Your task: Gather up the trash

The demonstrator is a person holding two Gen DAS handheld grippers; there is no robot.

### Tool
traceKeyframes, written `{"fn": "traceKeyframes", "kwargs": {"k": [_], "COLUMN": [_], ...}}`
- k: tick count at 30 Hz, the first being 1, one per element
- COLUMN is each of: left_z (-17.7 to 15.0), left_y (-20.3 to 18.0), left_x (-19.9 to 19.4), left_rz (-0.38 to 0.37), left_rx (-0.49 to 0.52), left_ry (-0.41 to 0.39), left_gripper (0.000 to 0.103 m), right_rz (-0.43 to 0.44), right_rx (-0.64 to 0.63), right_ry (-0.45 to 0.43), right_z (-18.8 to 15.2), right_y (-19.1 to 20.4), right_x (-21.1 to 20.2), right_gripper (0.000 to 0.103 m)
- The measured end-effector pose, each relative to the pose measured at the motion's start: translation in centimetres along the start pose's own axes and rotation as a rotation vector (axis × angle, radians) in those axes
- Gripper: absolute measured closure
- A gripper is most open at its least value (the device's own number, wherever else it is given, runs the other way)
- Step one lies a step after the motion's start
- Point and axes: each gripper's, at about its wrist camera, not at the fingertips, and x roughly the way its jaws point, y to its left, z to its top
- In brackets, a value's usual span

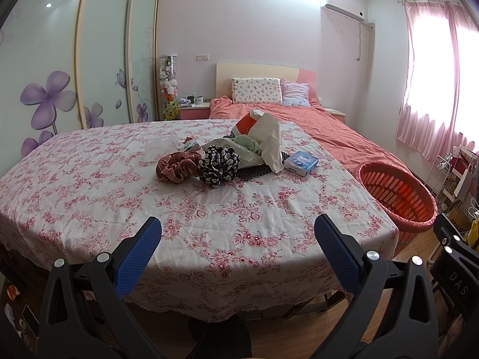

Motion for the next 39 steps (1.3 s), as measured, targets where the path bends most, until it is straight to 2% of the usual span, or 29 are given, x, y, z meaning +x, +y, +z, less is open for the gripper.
{"fn": "traceKeyframes", "kwargs": {"k": [39], "left_z": [0.00], "left_y": [-0.01], "left_x": [0.02], "left_rz": [0.002], "left_rx": [0.002], "left_ry": [0.001], "left_gripper": [0.002], "right_rz": [0.000], "right_rx": [0.001], "right_ry": [0.000], "right_z": [-0.05], "right_y": [0.06], "right_x": [-0.03], "right_gripper": [0.004]}}
